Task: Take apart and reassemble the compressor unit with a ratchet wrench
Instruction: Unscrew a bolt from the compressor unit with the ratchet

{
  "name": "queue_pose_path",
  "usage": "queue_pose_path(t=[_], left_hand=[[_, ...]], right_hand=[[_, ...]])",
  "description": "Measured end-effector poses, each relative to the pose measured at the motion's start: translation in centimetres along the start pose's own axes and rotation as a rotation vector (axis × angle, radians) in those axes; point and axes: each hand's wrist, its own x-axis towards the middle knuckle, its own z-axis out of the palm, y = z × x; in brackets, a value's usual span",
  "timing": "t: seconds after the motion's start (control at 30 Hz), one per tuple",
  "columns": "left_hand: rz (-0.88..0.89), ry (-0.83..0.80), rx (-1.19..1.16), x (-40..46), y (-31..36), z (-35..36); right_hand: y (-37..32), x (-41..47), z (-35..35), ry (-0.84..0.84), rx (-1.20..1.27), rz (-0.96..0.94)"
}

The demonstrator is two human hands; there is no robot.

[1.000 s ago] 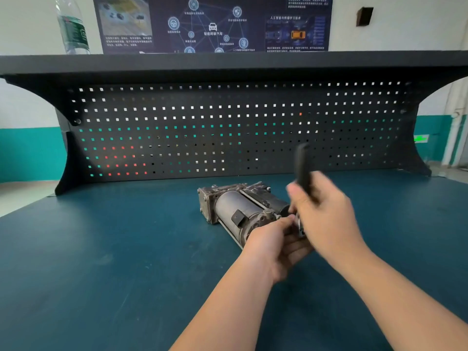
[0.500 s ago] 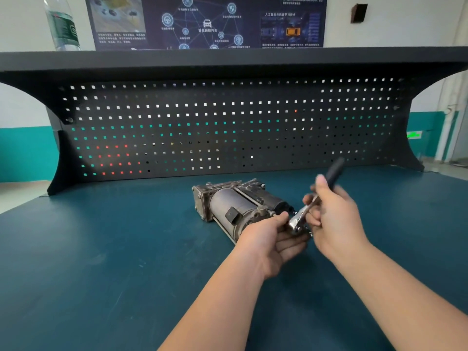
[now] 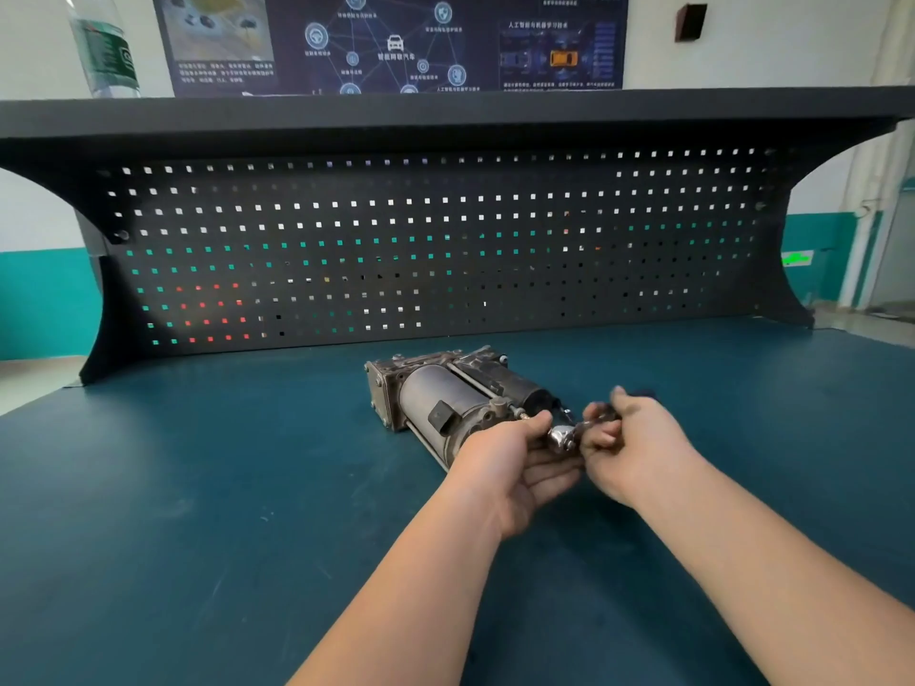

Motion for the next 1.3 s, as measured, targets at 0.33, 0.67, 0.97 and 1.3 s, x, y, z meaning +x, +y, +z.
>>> queue_pose_path(t=[0.33, 0.67, 0.97, 1.3], left_hand=[[0.027, 0.008, -0.023, -0.2, 0.1, -0.2], [0.041, 0.012, -0.020, -0.4, 0.0, 0.2], [0.028, 0.007, -0.067, -0.3, 0.1, -0.1], [0.067, -0.023, -0.026, -0.2, -0.2, -0.1]], right_hand=[[0.4, -2.0, 1.1, -0.295, -0.748, -0.732], [-0.3, -2.0, 1.0, -0.350, -0.731, -0.710], [-0.2, -2.2, 1.4, -0.199, -0.435, -0.443], [1.2, -3.7, 0.7, -0.614, -1.391, -1.170]])
